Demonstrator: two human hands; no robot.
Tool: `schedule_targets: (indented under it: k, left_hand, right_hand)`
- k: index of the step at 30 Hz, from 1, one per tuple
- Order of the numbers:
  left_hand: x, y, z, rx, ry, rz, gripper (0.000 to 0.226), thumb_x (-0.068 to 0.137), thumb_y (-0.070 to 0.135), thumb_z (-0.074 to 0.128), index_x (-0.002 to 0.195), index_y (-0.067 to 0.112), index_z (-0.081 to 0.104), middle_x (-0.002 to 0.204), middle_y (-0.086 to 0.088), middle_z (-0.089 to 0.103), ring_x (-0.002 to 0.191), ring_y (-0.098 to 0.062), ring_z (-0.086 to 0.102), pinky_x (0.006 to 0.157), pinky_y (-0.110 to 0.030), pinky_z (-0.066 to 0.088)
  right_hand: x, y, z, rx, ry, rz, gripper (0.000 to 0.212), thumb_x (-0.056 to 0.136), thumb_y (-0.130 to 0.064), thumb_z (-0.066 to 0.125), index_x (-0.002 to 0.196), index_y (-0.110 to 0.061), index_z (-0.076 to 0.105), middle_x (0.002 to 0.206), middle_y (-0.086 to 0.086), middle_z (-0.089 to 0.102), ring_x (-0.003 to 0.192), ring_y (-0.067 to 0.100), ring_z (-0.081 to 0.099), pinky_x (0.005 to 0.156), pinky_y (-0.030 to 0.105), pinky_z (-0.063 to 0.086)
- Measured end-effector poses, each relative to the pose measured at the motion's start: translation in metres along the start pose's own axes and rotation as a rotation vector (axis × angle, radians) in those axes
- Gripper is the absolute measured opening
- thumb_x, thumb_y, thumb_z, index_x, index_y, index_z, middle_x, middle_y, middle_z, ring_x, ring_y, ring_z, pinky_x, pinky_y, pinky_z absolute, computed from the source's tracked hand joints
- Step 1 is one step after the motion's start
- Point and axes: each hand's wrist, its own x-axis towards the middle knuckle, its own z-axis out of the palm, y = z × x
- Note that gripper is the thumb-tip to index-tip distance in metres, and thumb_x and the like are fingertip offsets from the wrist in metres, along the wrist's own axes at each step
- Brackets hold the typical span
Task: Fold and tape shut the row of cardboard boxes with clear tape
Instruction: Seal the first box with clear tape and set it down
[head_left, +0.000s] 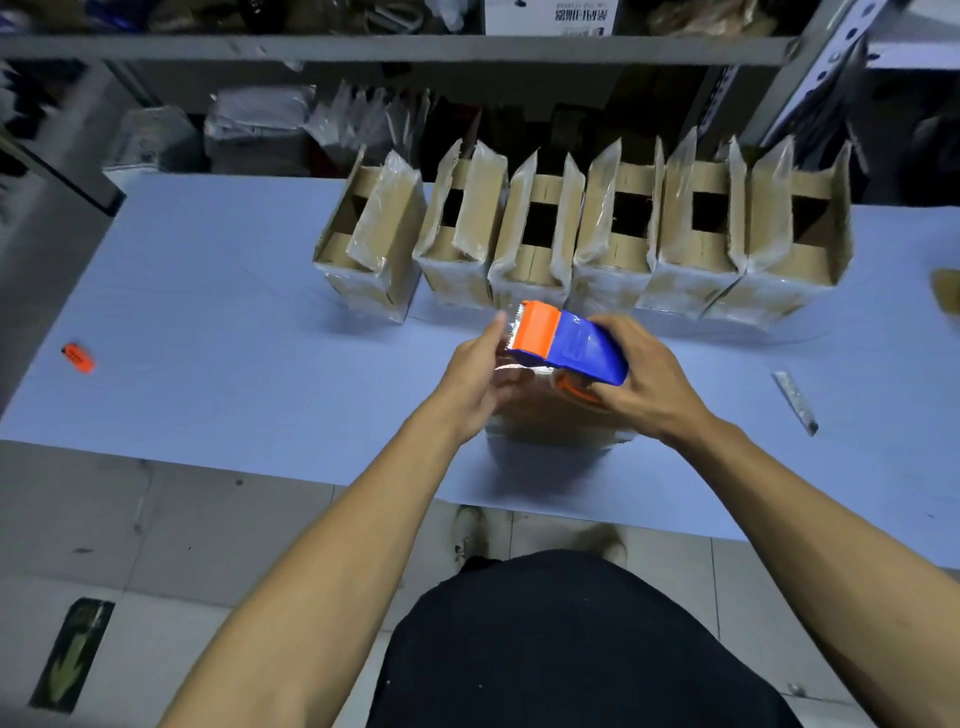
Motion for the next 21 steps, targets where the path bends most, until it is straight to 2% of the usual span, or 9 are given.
schedule_targets:
  k: [2, 5, 8, 10, 12, 14, 16, 18, 21]
  left_hand:
    - [0.001, 0.003, 0.007, -0.043, -0.063, -0.065, 0.029, 0.1, 0.04, 0.059, 0.087, 0.017, 0.072, 0.073, -0.001, 0.072, 0.064, -0.016, 0.065, 0.069, -0.032, 0.055]
    - [0.004, 0.002, 0.008, -0.063, -0.051, -0.078, 0.023, 0.098, 0.033, 0.062, 0.084, 0.016, 0.071, 0.071, -0.001, 0.071, 0.061, -0.014, 0.068, 0.066, -0.031, 0.054]
    - [0.006, -0.003, 0.004, 0.022, 0.013, -0.015, 0.021, 0.098, 0.022, 0.062, 0.081, 0.016, 0.072, 0.069, 0.0, 0.073, 0.063, -0.013, 0.073, 0.058, -0.026, 0.055]
    - [0.006, -0.004, 0.0, 0.113, 0.058, 0.067, 0.024, 0.097, 0.015, 0.063, 0.076, 0.015, 0.075, 0.067, -0.004, 0.074, 0.063, -0.018, 0.074, 0.051, -0.022, 0.053]
    - [0.007, -0.004, -0.004, 0.266, 0.105, 0.164, 0.025, 0.094, 0.01, 0.065, 0.073, 0.014, 0.077, 0.066, -0.006, 0.074, 0.065, -0.023, 0.075, 0.053, -0.026, 0.056]
    - [0.009, -0.007, -0.009, 0.395, 0.178, 0.232, 0.024, 0.093, 0.011, 0.067, 0.072, 0.014, 0.078, 0.069, -0.006, 0.075, 0.071, -0.027, 0.076, 0.06, -0.037, 0.062]
    - [0.011, -0.013, -0.012, 0.419, 0.246, 0.25, 0.021, 0.092, 0.012, 0.068, 0.074, 0.013, 0.079, 0.071, -0.008, 0.074, 0.075, -0.03, 0.074, 0.069, -0.044, 0.064]
    - [0.013, -0.02, -0.014, 0.403, 0.288, 0.264, 0.022, 0.092, 0.014, 0.069, 0.071, 0.013, 0.078, 0.064, -0.005, 0.07, 0.066, -0.024, 0.069, 0.067, -0.041, 0.062]
    - [0.015, -0.023, -0.024, 0.235, 0.361, 0.252, 0.025, 0.096, 0.023, 0.068, 0.072, 0.018, 0.075, 0.055, 0.005, 0.066, 0.052, -0.01, 0.061, 0.053, -0.026, 0.055]
  right_hand:
    - [-0.001, 0.0, -0.001, 0.011, 0.006, 0.0, 0.054, 0.071, -0.056, 0.062, 0.116, -0.027, 0.053, 0.1, -0.011, 0.054, 0.082, 0.001, 0.05, 0.07, 0.01, 0.036]
    - [0.0, 0.002, -0.002, 0.006, 0.005, -0.007, 0.056, 0.071, -0.058, 0.06, 0.117, -0.027, 0.051, 0.101, -0.011, 0.054, 0.082, 0.002, 0.05, 0.07, 0.013, 0.038]
    - [0.001, 0.004, -0.001, -0.018, -0.02, -0.031, 0.054, 0.074, -0.055, 0.065, 0.118, -0.026, 0.052, 0.103, -0.008, 0.056, 0.085, 0.011, 0.052, 0.071, 0.02, 0.042]
    - [0.002, 0.004, -0.001, -0.032, -0.035, -0.045, 0.053, 0.075, -0.05, 0.071, 0.118, -0.026, 0.052, 0.103, -0.006, 0.057, 0.085, 0.014, 0.053, 0.072, 0.024, 0.043]
    - [0.004, 0.002, 0.0, -0.057, -0.055, -0.064, 0.053, 0.075, -0.048, 0.073, 0.119, -0.025, 0.053, 0.103, -0.004, 0.058, 0.086, 0.015, 0.053, 0.072, 0.026, 0.043]
    - [0.008, 0.0, -0.002, -0.092, -0.083, -0.088, 0.053, 0.076, -0.045, 0.076, 0.12, -0.024, 0.054, 0.103, -0.002, 0.06, 0.087, 0.017, 0.054, 0.073, 0.029, 0.045]
    - [0.012, -0.003, -0.004, -0.127, -0.114, -0.108, 0.052, 0.077, -0.044, 0.077, 0.12, -0.025, 0.054, 0.102, -0.001, 0.061, 0.088, 0.018, 0.055, 0.074, 0.03, 0.047]
    - [0.015, -0.006, -0.005, -0.162, -0.153, -0.127, 0.051, 0.078, -0.046, 0.075, 0.121, -0.027, 0.054, 0.102, -0.002, 0.061, 0.089, 0.018, 0.056, 0.076, 0.031, 0.047]
    - [0.014, -0.004, -0.009, -0.241, -0.18, -0.124, 0.049, 0.08, -0.052, 0.07, 0.12, -0.03, 0.053, 0.099, -0.002, 0.061, 0.088, 0.018, 0.056, 0.075, 0.032, 0.047]
